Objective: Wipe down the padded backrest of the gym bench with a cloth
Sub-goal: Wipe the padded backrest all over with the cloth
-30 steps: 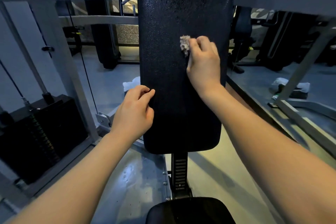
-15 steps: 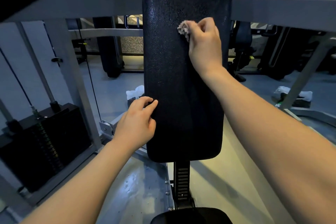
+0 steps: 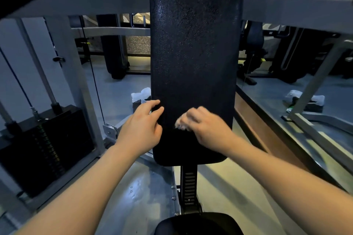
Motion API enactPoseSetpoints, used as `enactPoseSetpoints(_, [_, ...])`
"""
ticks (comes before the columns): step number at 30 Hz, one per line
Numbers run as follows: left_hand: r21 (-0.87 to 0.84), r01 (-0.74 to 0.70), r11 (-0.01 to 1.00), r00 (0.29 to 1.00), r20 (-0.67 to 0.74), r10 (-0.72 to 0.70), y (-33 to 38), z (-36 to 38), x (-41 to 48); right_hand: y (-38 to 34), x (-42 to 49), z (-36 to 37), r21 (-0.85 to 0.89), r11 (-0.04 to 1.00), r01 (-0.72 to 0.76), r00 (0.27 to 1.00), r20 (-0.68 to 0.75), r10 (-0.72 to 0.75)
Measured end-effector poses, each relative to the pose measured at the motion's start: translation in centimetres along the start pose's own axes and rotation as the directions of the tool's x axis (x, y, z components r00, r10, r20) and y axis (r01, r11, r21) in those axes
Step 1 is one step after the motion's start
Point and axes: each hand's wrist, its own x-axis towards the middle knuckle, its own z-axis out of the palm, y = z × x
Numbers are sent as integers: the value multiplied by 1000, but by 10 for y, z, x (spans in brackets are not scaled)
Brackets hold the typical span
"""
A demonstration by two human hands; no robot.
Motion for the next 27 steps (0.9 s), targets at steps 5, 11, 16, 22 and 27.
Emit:
enactPoseSetpoints(5, [-26, 24, 999, 1000, -18, -24, -2, 10, -16, 63, 49, -42, 23, 919, -393, 863, -336, 377])
enactPoseSetpoints(11, [-76, 92, 993, 996, 30, -90, -6, 30, -40, -2, 23, 15, 97, 915, -392, 857, -323, 401])
enactPoseSetpoints(16, [-224, 140, 965, 990, 34, -136, -3, 42, -53, -84, -77, 77, 128, 980, -150, 988, -17, 153])
enactPoseSetpoints(22, [-323, 274, 906, 960, 140, -241, -2, 45, -64, -59, -73, 55, 224, 945, -237, 968, -25, 249])
enactPoseSetpoints(27, [-301, 305, 904, 948, 190, -257, 0, 46, -71, -55, -31, 53, 237, 837, -493, 806, -238, 542])
